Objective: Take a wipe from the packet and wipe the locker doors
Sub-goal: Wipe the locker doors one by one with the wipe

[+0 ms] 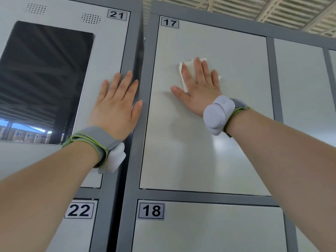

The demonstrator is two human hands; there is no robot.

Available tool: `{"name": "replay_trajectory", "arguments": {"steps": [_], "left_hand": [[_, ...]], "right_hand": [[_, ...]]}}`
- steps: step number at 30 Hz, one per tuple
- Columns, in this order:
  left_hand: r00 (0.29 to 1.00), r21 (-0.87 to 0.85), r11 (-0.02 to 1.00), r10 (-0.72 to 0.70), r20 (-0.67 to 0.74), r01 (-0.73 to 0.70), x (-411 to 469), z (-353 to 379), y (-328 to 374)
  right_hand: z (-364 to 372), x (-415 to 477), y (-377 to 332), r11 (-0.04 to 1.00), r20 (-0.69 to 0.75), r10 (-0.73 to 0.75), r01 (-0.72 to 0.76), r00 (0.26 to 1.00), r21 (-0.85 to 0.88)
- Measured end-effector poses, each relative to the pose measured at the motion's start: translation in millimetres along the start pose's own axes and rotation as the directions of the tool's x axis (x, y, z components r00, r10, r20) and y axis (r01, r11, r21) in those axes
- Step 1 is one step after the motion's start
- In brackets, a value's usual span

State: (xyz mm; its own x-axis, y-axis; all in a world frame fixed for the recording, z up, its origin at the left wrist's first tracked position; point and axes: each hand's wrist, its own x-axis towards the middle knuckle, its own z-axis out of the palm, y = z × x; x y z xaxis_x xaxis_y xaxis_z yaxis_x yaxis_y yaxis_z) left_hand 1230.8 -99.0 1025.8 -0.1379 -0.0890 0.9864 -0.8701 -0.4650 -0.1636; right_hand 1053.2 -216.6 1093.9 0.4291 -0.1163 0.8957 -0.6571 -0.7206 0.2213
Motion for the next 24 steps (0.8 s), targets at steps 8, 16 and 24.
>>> {"name": "replay_trajectory", "arguments": {"steps": [8, 16, 24], "left_hand": [[0.997, -0.037, 0.997, -0.066, -0.041, 0.064, -2.2, -0.2, -1.0], [0.966, -0.09, 0.962, -0.258, 0.0, 0.257, 1.4, -3.6, -2.0], [0.972, -0.076, 0.969, -0.234, 0.032, 0.236, 3.3, -5.6, -5.0]], "right_hand": [[9.5, -35.9, -12.7, 0.98, 0.049, -0.186, 0.189, 0.981, -0.067], [1.4, 4.9, -24.1, 0.999, -0.018, -0.039, 0.038, 0.999, -0.028], [9.7, -27.7, -31.2, 0.981, 0.029, -0.183, 0.184, 0.983, -0.06]]}}
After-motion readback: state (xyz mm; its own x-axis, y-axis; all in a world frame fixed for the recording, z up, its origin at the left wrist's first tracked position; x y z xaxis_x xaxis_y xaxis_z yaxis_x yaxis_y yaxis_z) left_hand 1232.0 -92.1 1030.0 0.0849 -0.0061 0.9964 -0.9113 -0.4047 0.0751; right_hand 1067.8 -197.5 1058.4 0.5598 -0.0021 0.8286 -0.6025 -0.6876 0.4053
